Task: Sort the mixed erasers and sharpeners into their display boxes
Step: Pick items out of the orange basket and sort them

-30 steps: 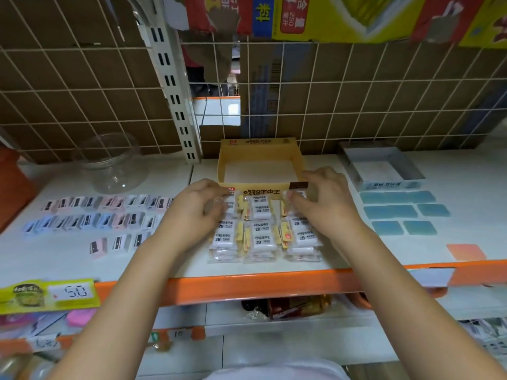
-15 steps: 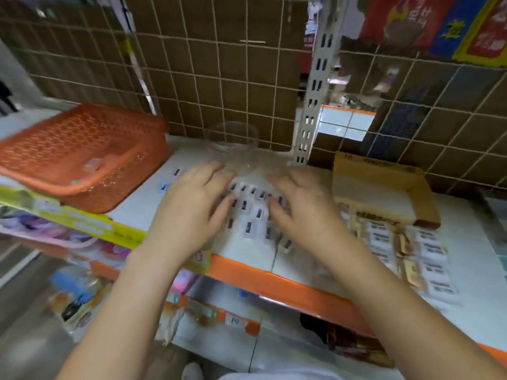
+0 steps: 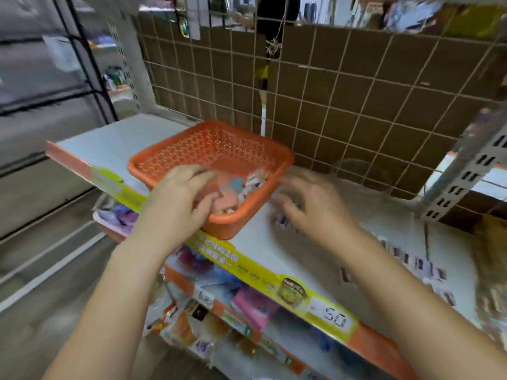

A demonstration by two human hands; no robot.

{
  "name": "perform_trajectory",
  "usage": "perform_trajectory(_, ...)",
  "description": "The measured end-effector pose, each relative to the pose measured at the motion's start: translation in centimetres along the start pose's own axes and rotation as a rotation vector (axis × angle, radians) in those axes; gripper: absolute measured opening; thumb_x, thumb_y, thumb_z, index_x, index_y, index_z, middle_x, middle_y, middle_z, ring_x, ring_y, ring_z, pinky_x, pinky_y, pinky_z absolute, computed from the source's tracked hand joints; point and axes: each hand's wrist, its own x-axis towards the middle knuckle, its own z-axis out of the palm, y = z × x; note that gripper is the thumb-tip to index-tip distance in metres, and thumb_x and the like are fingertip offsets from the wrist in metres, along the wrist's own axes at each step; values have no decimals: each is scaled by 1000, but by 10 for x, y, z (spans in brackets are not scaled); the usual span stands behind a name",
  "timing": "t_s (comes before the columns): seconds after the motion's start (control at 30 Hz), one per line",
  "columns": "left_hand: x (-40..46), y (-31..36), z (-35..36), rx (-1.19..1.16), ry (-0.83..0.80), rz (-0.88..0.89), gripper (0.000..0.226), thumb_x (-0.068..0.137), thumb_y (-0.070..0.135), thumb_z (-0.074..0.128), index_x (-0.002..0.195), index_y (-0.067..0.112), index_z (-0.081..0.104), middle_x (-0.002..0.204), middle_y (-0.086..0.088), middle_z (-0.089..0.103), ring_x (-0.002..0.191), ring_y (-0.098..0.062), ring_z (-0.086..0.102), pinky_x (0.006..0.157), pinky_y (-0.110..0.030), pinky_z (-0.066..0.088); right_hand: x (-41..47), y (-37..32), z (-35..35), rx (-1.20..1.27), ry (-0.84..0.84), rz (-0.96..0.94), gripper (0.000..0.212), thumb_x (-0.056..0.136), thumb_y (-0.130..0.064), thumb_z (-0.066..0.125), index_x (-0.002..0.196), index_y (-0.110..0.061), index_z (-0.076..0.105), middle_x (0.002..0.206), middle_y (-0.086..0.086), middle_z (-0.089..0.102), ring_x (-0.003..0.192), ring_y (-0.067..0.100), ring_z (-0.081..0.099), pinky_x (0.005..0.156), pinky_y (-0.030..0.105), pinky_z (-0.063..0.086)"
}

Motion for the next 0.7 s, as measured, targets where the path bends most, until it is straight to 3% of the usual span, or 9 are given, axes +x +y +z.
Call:
perform_trajectory(0.1, 14, -31, -3, -77, -92, -75, 53, 78, 40, 46, 109, 1, 65, 109, -18, 65, 101, -34, 60, 89, -32, 41, 41, -8, 17, 37, -59, -38, 29, 81, -18, 53, 105, -8, 66, 103, 15, 64, 99, 31, 58, 86, 37, 45)
perform_trajectory(0.2, 37, -51, -2, -170, -270, -193, 37, 84, 30, 62, 114, 9, 64, 114, -10, 65, 106, -24, 58, 85, -24, 37, 86, -13, 31, 42, -203, 54, 29, 88, -15, 55, 116, -14, 61, 114, 4, 61, 101, 21, 57, 84, 30, 45)
perform_trajectory(0.33, 69, -62, 7, -163, -667, -241, 19, 81, 24, 67, 98, 16, 69, 90, -2, 69, 82, -18, 61, 76, -29, 47, 133, -14, 57, 5, -433, 171, 22, 87, -10, 57, 108, -9, 64, 97, 5, 63, 87, 18, 58, 75, 30, 50)
perform_trajectory(0.43, 80, -61, 18, -122, -865, -231, 10, 76, 27, 69, 82, 19, 68, 73, 4, 65, 71, -17, 60, 69, -29, 48, 149, -11, 72, -48, -516, 217, 25, 83, -6, 59, 108, -7, 64, 104, 11, 64, 87, 22, 61, 78, 35, 54)
perform_trajectory(0.53, 84, -59, 28, -107, -945, -217, 14, 69, 28, 75, 72, 20, 65, 62, 8, 61, 64, -15, 57, 62, -26, 44, 155, -9, 78, -33, -554, 253, 28, 81, -8, 63, 109, -9, 63, 106, 11, 63, 87, 22, 59, 65, 29, 51)
perform_trajectory(0.7, 86, -59, 31, -141, -961, -168, 13, 73, 22, 74, 66, 21, 63, 55, 12, 55, 54, -8, 49, 53, -22, 37, 158, -7, 85, 24, -620, 299, 37, 76, -9, 71, 112, -12, 60, 114, 8, 60, 98, 24, 59, 83, 39, 54)
